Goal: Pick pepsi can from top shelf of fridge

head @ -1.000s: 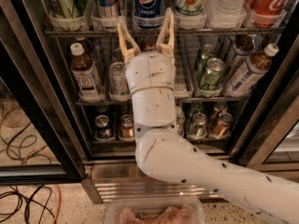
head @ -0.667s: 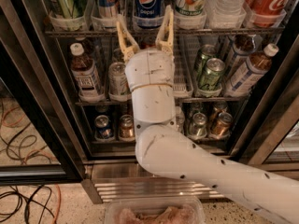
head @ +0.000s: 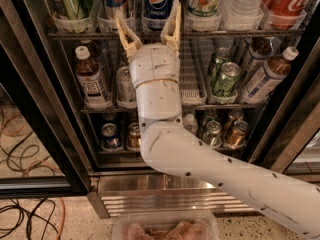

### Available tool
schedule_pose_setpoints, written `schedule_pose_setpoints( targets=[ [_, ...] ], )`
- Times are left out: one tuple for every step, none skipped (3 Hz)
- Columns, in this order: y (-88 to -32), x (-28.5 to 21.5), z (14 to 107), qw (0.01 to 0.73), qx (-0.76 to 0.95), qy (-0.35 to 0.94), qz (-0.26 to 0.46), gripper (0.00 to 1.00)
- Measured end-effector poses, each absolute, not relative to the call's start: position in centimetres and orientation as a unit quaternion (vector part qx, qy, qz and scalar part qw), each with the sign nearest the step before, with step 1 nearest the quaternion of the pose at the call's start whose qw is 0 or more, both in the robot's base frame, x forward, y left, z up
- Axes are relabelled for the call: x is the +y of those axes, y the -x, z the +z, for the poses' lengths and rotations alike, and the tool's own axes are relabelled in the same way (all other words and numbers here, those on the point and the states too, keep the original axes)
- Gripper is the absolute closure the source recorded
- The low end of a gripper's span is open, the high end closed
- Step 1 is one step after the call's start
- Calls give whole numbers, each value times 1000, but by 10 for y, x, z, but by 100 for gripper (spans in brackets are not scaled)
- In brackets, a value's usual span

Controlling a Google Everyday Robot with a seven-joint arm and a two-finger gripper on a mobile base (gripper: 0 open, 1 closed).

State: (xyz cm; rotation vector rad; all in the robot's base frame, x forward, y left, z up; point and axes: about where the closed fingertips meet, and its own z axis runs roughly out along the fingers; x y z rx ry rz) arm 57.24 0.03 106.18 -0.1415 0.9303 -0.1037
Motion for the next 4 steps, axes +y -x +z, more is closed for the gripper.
schedule_pose_setpoints(
  targets=[
    [-580, -10, 1073, 898, 434, 43, -64, 28],
    [-585, -29, 1090, 907, 411, 11, -87, 26],
    [-585, -31, 1092, 908, 408, 8, -89, 8],
    [-585, -31, 1092, 908, 408, 8, -89, 18]
  ],
)
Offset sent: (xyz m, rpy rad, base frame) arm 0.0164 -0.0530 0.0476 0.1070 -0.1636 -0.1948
